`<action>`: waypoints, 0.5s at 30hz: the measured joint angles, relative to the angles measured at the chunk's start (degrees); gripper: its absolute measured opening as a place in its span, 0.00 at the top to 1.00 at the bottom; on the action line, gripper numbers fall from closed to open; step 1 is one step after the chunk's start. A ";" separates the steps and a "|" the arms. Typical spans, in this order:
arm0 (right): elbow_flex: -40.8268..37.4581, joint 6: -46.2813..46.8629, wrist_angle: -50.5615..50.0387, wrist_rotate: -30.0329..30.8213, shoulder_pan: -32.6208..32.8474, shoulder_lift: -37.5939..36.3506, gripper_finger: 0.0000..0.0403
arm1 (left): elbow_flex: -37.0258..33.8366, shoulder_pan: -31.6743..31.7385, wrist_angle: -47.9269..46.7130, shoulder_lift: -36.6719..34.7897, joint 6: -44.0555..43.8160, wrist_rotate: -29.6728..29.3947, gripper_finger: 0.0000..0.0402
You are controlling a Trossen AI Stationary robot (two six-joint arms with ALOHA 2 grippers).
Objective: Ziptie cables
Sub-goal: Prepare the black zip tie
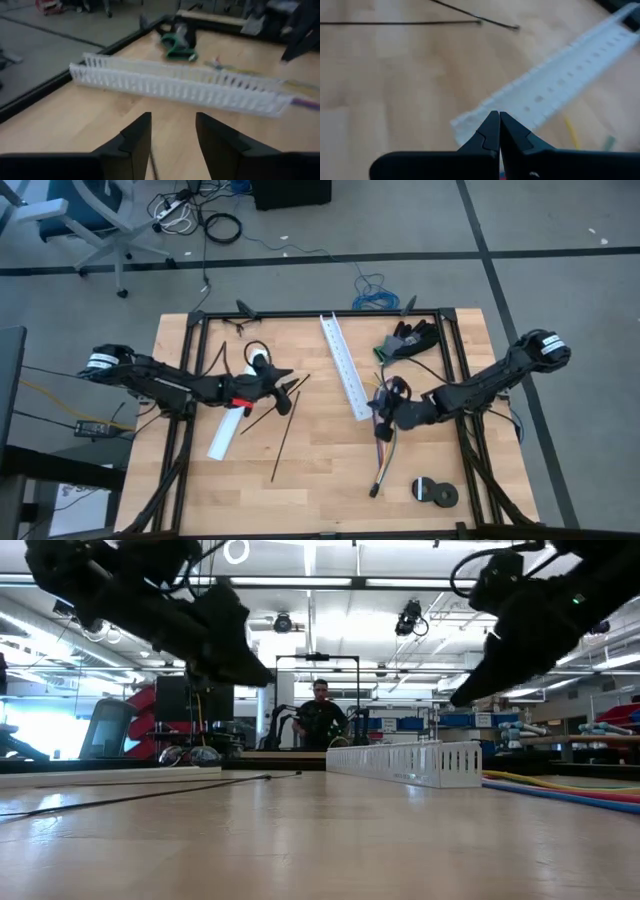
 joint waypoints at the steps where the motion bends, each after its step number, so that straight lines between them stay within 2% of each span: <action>1: -0.47 1.02 -0.63 1.99 0.88 0.00 1.00 | 0.11 0.82 -0.02 1.10 -0.21 1.21 0.59; 5: -2.49 5.44 -1.21 6.44 3.47 0.00 1.00 | 3.15 4.19 -3.07 6.97 -2.04 7.18 0.59; 15: -4.68 9.53 -1.43 6.64 4.46 -0.02 1.00 | 16.78 9.31 -17.25 21.05 -2.12 11.88 0.60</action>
